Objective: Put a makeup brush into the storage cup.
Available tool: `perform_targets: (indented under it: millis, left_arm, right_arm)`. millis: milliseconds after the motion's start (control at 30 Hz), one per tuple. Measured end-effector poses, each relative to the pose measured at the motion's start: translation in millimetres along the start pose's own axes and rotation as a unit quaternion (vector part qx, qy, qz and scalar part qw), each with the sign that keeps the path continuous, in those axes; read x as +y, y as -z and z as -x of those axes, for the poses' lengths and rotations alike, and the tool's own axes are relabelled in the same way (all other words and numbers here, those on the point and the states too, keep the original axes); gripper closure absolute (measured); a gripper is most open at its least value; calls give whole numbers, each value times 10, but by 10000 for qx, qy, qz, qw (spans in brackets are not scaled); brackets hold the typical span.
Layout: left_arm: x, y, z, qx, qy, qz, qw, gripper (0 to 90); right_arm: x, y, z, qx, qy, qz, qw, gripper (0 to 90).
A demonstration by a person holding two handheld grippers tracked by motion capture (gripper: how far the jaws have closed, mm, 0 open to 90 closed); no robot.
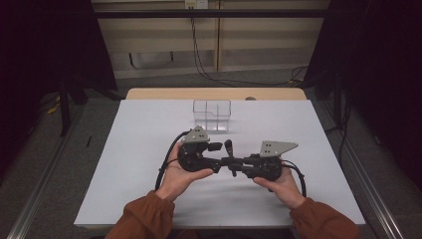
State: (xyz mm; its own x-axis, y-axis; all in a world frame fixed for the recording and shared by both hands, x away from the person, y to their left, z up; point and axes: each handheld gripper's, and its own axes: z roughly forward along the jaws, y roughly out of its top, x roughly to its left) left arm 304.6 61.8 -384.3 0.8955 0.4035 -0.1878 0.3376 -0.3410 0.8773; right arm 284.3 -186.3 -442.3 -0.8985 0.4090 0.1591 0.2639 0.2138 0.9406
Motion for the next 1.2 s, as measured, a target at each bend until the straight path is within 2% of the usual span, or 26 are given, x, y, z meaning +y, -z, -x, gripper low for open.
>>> perform_targets:
  millis: [33,133,200,433,500,567,700,767,833,900,967,1033,1100,1200]
  left_arm:
    - [-1,12,-5,48,-26,19,10000,315]
    - [-15,46,-19,129,66,67,9999,197]
    - [-37,77,-43,233,78,54,9997,171]
    - [-123,162,-114,252,179,181,9994,54]
    - [-153,178,-134,277,305,184,9990,50]
    - [-180,194,-138,344,193,150,9991,39]
    - [-226,295,-145,498,203,206,9983,39]
    - [-260,359,-166,494,207,211,9983,39]
    - [-308,435,-194,643,231,263,9973,35]
    - [-365,511,-231,824,139,387,9958,30]
    - [-398,560,-255,915,163,442,9947,29]
    - [-429,607,-266,848,197,520,9948,25]
    - [-452,634,-257,1029,215,564,9929,15]
    - [-505,666,-257,1035,277,612,9924,15]
  right_arm:
    - [1,3,1,-8,1,-2,10000,795]
    - [6,19,12,-11,-40,63,10000,796]
    - [10,31,17,-38,-41,72,10000,796]
    - [15,51,26,-68,-33,83,9999,795]
    - [14,55,31,-75,-38,91,9999,796]
    - [14,62,32,-92,-59,97,9999,796]
    - [14,68,32,-94,-58,108,9999,796]
    - [12,68,32,-103,-58,106,9999,795]
    - [13,67,31,-105,-49,98,9999,795]
    - [15,65,32,-110,-57,100,9999,795]
    - [15,60,36,-121,-58,100,9999,795]
    - [14,53,38,-115,-66,105,9999,795]
    - [12,49,40,-125,-59,103,9999,795]
    - [16,57,40,-136,-56,117,9998,796]
